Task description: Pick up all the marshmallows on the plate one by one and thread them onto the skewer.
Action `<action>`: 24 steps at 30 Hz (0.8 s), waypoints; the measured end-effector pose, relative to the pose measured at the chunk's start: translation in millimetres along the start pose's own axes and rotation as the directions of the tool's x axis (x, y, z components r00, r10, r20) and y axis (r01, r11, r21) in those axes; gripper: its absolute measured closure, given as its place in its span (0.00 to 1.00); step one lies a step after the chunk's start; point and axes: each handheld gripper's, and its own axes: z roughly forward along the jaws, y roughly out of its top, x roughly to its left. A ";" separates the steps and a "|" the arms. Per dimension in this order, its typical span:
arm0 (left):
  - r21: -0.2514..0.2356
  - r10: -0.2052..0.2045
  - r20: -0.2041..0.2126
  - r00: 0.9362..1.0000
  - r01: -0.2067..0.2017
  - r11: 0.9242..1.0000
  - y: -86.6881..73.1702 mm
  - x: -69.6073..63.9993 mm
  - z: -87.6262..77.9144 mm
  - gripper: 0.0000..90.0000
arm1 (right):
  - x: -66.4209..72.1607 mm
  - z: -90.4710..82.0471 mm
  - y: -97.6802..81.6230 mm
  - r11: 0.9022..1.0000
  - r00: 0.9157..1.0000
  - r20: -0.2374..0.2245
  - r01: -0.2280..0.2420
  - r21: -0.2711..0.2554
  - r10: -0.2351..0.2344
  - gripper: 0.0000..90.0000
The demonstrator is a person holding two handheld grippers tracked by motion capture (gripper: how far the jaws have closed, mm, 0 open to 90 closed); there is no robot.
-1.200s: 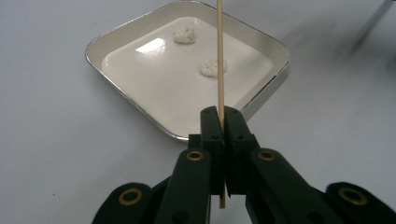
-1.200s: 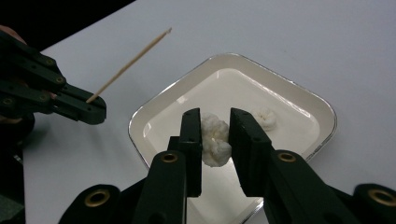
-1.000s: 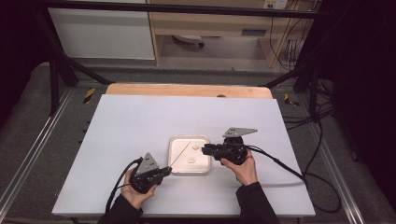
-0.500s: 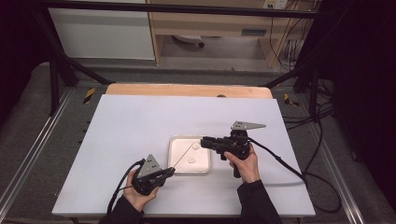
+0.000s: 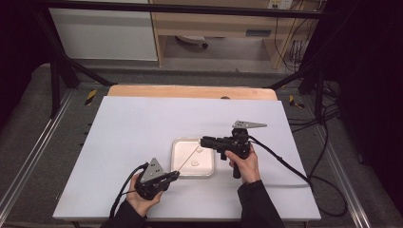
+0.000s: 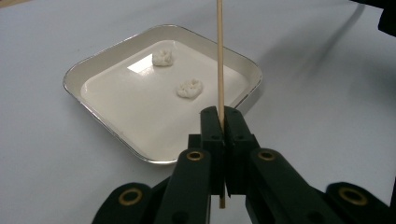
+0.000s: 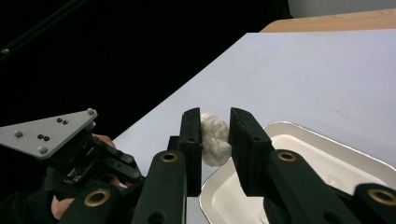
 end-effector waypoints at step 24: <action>-0.017 0.000 -0.004 1.000 0.000 1.000 -1.0 -2.2 0.0 0.98 | 1.4 11.3 -11.3 0.999 0.997 -0.053 -0.048 0.019 0.049 0.86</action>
